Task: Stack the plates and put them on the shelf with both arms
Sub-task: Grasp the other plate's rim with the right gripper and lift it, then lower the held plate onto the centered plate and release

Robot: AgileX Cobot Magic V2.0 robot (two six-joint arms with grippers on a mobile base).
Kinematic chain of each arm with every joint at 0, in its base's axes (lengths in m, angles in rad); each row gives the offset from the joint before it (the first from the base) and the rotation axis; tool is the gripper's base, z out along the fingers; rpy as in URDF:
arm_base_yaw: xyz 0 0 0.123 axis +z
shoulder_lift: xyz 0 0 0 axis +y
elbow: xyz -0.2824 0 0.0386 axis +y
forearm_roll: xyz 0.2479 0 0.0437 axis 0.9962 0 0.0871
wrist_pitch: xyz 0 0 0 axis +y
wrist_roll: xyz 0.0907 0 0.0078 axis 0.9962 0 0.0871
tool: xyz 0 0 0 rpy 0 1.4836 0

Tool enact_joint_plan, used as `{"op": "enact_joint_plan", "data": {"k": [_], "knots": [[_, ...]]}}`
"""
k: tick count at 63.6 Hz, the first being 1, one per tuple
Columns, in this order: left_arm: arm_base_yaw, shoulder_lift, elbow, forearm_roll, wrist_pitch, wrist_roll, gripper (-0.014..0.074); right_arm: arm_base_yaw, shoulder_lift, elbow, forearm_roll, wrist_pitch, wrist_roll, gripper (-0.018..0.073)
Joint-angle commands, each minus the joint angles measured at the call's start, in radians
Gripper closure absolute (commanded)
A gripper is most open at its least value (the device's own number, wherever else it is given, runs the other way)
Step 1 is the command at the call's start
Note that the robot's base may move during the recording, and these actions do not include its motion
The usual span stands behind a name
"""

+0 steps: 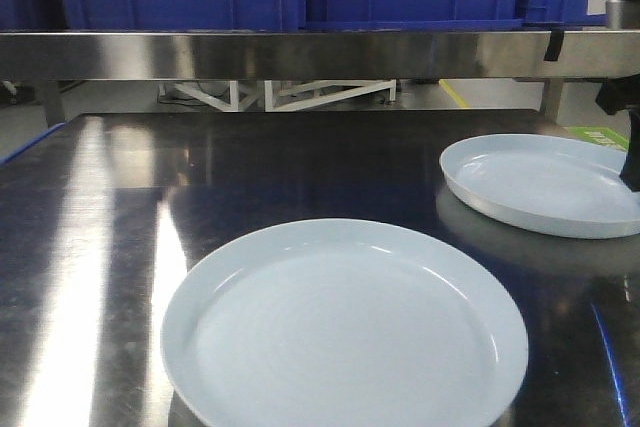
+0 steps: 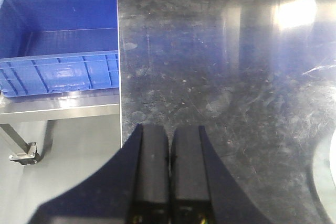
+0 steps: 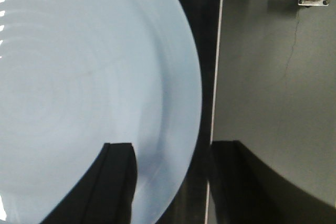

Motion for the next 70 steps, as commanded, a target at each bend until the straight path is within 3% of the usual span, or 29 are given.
{"op": "enact_joint_plan", "data": {"k": [1, 21, 31, 51, 62, 70], "knots": [[0.001, 0.002, -0.029, 0.000, -0.078, -0.011, 0.0512, -0.004, -0.036, -0.035, -0.011, -0.047, -0.020, 0.0167], [0.001, 0.002, -0.029, 0.000, -0.078, -0.011, 0.0512, -0.004, -0.005, -0.035, -0.011, -0.034, -0.020, 0.0371], [0.001, 0.002, -0.029, 0.000, -0.078, -0.011, 0.0512, -0.004, -0.022, -0.035, -0.011, -0.032, -0.020, 0.0515], [0.001, 0.002, -0.029, 0.000, -0.076, -0.011, 0.0512, -0.004, -0.197, -0.035, 0.007, -0.039, -0.020, 0.0502], [0.001, 0.002, -0.029, 0.000, -0.078, -0.011, 0.0512, 0.012, -0.347, -0.035, 0.141, 0.001, -0.032, 0.0502], [0.001, 0.002, -0.029, 0.000, -0.078, -0.011, 0.0512, 0.091, -0.439, -0.035, 0.267, 0.040, -0.107, 0.0502]]}}
